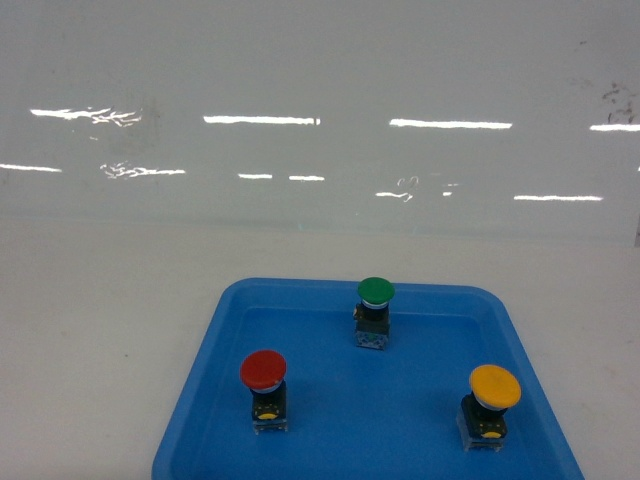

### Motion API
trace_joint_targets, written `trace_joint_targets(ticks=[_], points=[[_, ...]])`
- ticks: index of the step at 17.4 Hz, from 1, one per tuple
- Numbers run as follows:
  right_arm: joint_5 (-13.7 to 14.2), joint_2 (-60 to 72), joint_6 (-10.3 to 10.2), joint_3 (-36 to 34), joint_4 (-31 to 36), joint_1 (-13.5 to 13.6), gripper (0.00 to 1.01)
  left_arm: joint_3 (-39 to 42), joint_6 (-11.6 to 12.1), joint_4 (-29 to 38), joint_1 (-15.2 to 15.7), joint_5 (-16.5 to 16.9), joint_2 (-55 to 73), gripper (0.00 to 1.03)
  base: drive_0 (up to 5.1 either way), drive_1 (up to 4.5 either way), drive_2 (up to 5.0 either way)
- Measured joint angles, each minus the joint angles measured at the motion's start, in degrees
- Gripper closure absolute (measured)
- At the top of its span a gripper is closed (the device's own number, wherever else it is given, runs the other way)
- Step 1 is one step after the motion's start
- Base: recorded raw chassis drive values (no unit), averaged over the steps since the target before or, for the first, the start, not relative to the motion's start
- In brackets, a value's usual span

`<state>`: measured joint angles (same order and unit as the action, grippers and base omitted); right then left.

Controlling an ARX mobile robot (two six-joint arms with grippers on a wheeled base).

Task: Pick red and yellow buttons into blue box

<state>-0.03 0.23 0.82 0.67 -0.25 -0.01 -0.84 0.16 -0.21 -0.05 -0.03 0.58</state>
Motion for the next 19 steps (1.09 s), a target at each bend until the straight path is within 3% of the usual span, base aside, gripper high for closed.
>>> trace_joint_targets(ticks=[5, 9, 13, 16, 19], points=[[0.0, 0.46, 0.02, 0.0, 0.57, 0.0, 0.03, 0.0, 0.0, 0.55, 0.02, 0.24, 0.22, 0.05, 0.0, 0.0, 0.0], [-4.15, 15.21, -0.46, 1.6, 10.67, -0.9, 0.03, -0.46, 0.74, 18.23, 1.11, 3.85, 20.2, 0.05, 0.0, 0.0, 0.0], [-6.34, 35.12, -0.35, 8.96, 20.37, 1.64, 0.03, -5.75, 2.54, 33.59, 4.55, 8.04, 41.99, 0.05, 0.0, 0.0, 0.0], [-6.47, 46.71, 1.7, 13.51, 21.79, 3.52, 0.03, -9.25, 4.42, 40.04, 5.62, 9.62, 54.73, 0.05, 0.0, 0.0, 0.0], [-5.7, 53.92, 3.93, 17.46, 23.8, 5.46, 0.03, -13.68, 5.75, 43.23, 8.55, 11.67, 62.97, 0.05, 0.0, 0.0, 0.0]])
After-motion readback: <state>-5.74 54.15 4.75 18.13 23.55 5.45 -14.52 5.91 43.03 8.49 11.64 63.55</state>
